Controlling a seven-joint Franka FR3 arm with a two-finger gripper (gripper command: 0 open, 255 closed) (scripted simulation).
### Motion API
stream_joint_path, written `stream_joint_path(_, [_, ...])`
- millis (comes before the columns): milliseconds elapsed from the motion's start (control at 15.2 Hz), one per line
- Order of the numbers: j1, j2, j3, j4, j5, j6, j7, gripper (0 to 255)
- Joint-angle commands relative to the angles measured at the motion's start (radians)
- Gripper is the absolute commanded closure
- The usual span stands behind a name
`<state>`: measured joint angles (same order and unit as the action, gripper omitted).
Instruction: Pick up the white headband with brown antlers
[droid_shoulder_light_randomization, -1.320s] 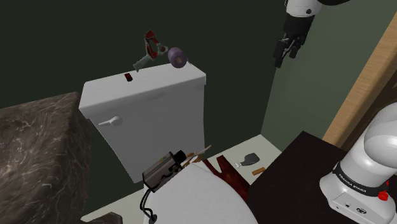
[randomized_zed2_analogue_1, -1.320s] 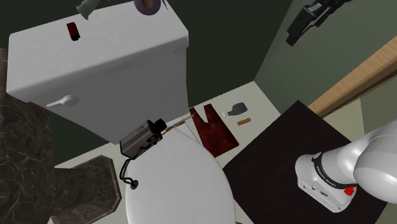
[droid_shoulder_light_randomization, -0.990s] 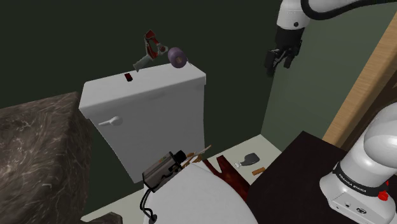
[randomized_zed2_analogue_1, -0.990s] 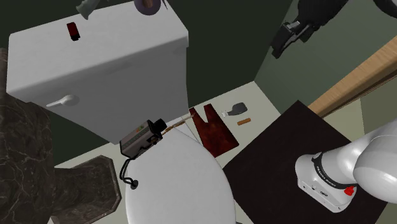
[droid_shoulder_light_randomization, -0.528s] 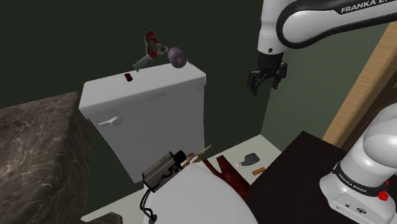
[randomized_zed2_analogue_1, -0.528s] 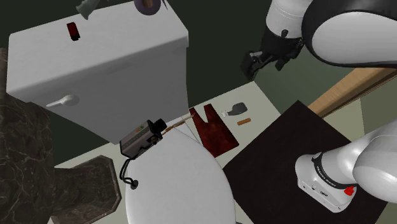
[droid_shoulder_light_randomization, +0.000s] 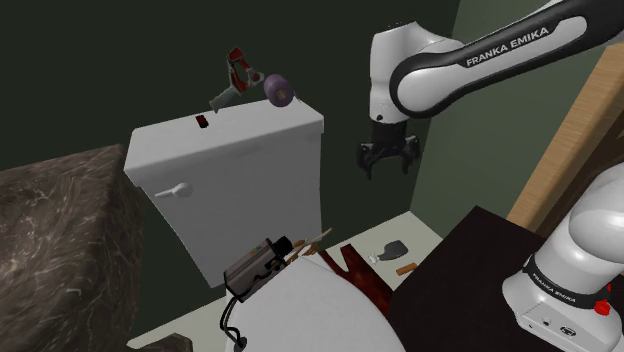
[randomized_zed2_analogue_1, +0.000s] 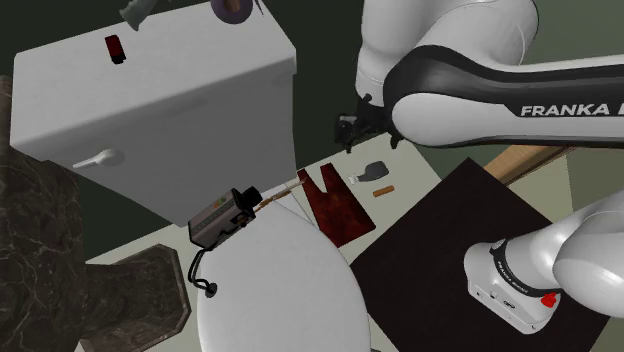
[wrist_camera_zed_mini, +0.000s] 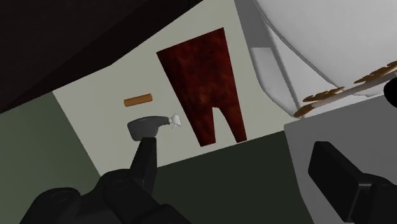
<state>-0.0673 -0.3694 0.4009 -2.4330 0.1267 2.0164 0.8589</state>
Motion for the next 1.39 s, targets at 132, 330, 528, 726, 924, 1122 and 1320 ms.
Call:
stream_joint_path(132, [-0.016,0.149,0.062,0.032,0.01,0.093,0.179,0])
stream_joint_path(330, [-0.023,0.274,0.097,0.076,-0.005,0.156,0.314,0])
stream_joint_path(528, [-0.019,0.405,0.114,0.131,-0.035,0.215,0.45,0])
stream_joint_path(726, [-0.001,0.538,0.111,0.197,-0.071,0.267,0.58,0])
stream_joint_path(924, [0.031,0.668,0.09,0.274,-0.101,0.31,0.697,0])
stream_joint_path(1122, [0.069,0.792,0.06,0.361,-0.117,0.346,0.798,0])
stream_joint_path(1320, [0.107,0.911,0.028,0.457,-0.119,0.373,0.883,0])
